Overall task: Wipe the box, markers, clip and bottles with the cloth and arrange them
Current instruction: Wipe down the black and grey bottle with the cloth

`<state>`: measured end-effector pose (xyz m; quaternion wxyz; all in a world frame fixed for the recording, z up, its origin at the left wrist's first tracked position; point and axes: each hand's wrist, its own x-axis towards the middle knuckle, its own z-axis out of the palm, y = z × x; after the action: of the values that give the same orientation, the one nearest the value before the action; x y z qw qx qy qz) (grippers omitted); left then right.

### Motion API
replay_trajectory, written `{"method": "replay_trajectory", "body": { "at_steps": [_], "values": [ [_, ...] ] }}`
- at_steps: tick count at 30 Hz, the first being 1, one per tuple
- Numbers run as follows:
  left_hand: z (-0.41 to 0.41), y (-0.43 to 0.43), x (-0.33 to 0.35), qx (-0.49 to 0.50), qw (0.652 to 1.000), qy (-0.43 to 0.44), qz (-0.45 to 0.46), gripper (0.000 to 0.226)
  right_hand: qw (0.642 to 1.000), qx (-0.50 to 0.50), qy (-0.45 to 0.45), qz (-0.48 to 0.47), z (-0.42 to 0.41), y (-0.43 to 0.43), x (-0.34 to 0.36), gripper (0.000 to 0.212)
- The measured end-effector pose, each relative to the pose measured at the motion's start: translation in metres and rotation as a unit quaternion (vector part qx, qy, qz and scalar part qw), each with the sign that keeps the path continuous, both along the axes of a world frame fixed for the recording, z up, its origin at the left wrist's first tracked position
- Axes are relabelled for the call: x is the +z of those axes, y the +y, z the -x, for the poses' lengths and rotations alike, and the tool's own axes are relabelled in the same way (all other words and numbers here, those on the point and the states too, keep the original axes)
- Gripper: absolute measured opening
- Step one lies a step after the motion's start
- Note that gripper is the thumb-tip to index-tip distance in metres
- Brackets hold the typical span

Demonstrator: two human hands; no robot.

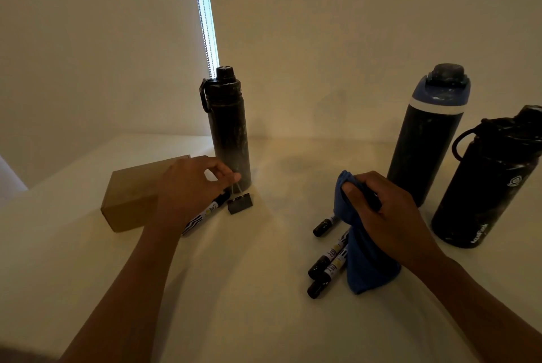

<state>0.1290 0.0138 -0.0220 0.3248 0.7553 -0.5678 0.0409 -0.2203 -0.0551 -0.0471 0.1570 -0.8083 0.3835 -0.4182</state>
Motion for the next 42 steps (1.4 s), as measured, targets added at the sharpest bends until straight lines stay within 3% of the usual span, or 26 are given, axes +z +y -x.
{"method": "replay_trajectory", "body": {
  "at_steps": [4,7,11,15,20,27,30,33,35,39,40,42],
  "values": [
    [-0.001,0.005,0.004,0.003,1.0,-0.004,-0.001,0.034,1.0,0.001,0.002,-0.003,0.001,-0.001,0.0,0.027],
    [0.0,0.003,0.005,0.035,0.999,0.016,0.02,0.053,1.0,0.002,0.005,-0.002,0.0,-0.001,0.001,0.03],
    [0.001,-0.008,0.016,0.095,0.984,0.084,0.129,0.077,1.0,0.0,0.004,-0.001,-0.001,0.0,0.002,0.033],
    [-0.008,-0.029,0.026,0.081,0.975,0.159,0.132,0.096,1.0,-0.003,0.004,0.002,-0.002,0.0,0.001,0.033],
    [-0.003,-0.047,0.027,0.02,0.97,0.198,0.136,0.077,1.0,-0.011,-0.021,-0.018,0.001,-0.004,0.001,0.023],
    [0.006,-0.053,0.027,0.081,0.965,0.159,0.191,0.068,0.977,-0.005,-0.146,-0.156,-0.003,-0.002,0.008,0.026],
    [0.007,-0.052,0.025,0.094,0.942,0.225,0.23,0.069,0.953,0.0,-0.218,-0.209,-0.004,0.001,0.014,0.036],
    [0.015,-0.05,0.025,0.063,0.899,0.338,0.272,0.064,0.916,-0.029,-0.292,-0.272,-0.004,0.003,0.019,0.029],
    [0.026,-0.046,0.026,0.023,0.862,0.413,0.292,0.053,0.867,-0.045,-0.347,-0.354,-0.003,0.001,0.024,0.026],
    [0.048,-0.036,0.023,-0.024,0.803,0.521,0.288,0.027,0.778,0.031,-0.434,-0.452,-0.001,0.004,0.032,0.057],
    [0.053,-0.034,0.022,-0.031,0.792,0.542,0.279,0.024,0.787,0.037,-0.428,-0.443,-0.003,0.007,0.033,0.057],
    [0.064,-0.029,0.02,-0.047,0.781,0.568,0.257,0.022,0.86,0.005,-0.358,-0.365,-0.008,0.01,0.029,0.035]
  ]
}}
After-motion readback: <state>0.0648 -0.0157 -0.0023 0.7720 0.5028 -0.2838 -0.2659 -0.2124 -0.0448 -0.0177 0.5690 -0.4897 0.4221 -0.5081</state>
